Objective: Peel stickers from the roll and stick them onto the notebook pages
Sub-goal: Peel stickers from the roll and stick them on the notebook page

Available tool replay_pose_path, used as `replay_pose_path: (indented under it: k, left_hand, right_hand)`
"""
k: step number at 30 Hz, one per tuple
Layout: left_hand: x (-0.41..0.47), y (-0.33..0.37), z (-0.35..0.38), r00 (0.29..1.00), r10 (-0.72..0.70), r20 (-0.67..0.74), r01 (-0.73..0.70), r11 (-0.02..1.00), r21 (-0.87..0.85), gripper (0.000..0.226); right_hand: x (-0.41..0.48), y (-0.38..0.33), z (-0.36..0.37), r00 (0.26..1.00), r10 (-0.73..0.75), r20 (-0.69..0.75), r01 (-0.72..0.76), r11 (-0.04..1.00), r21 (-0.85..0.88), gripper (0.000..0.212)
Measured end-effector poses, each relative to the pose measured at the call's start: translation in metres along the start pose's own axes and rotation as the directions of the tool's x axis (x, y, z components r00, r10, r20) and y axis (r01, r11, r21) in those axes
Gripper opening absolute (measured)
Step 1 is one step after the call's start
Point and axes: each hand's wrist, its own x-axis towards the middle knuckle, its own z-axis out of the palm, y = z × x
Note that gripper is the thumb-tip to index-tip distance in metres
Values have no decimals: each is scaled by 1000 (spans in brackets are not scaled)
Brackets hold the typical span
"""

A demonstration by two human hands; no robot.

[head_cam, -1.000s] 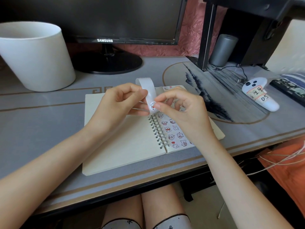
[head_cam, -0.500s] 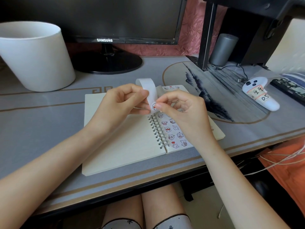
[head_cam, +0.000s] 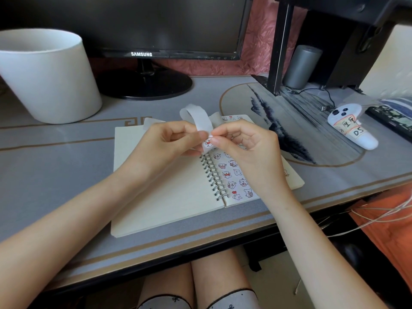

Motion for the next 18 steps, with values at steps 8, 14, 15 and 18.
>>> replay_pose_path:
  k: [8, 14, 15, 18]
  left_hand:
    - [-1, 0, 2, 1000, 4, -27, -4, 1000, 9, 10]
    - [0, 0, 2, 999, -11, -38, 11, 1000, 2, 11]
    - [0, 0, 2, 999, -16, -41, 16, 1000, -1, 11]
    - [-1, 1, 3, 998, -30, -51, 30, 1000, -7, 11]
  right_hand:
    - [-1, 0, -1, 1000, -4, 1, 4, 998, -58, 10]
    - [-1, -1, -1, 1000, -15, 14, 17, 990, -141, 8]
    - [-2, -1, -1, 999, -31, 17, 33, 985, -171, 8]
    - [-4, 0, -1, 998, -63, 29, 68, 972, -223, 6]
